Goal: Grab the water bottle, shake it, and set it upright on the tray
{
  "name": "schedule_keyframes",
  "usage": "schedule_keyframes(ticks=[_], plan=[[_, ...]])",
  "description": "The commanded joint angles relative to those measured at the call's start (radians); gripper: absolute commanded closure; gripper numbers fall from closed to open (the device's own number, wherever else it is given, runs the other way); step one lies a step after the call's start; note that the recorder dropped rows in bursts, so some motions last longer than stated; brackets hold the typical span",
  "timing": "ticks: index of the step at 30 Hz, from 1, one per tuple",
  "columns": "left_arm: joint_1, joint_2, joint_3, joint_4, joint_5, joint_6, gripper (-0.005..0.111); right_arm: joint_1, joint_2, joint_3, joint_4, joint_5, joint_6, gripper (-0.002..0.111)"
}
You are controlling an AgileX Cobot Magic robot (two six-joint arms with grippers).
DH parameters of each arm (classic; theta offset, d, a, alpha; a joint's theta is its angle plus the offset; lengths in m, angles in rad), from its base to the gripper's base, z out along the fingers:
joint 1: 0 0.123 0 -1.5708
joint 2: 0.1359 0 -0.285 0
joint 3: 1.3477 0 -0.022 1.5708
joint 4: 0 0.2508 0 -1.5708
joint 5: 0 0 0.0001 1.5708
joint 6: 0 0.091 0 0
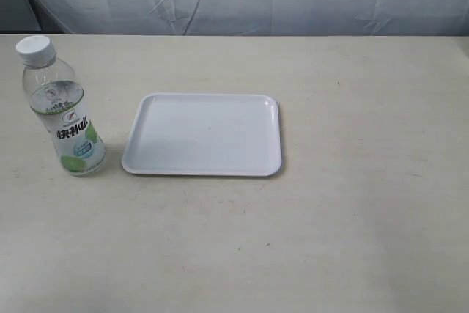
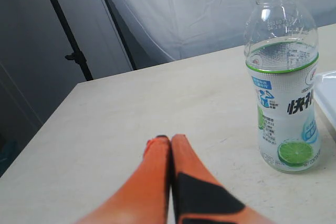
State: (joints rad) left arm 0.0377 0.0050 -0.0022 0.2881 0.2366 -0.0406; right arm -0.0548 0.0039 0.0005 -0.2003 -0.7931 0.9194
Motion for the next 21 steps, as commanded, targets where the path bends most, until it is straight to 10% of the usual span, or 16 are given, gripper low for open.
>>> schedule_keyframes(ticks=[1,8,13,21], plan=[[0.0,-0.005,0.002,0.001,0.003,-0.004,0.107,-0.003,-0.004,0.0,-0.074,0.065,0.361,0.105],[0.0,-0.005,0.002,0.001,0.003,-0.004,0.107,-0.003,-0.004,0.0,-0.38,0.09,0.601,0.109],[0.0,-0.005,0.002,0.001,0.003,-0.004,0.107,-0.003,0.123,-0.121,-0.926,0.314,0.856,0.109],[0.0,-0.005,0.002,0.001,0.003,-0.004,0.107,-0.003,0.631,-0.445,-1.114,-0.021,0.593,0.109]])
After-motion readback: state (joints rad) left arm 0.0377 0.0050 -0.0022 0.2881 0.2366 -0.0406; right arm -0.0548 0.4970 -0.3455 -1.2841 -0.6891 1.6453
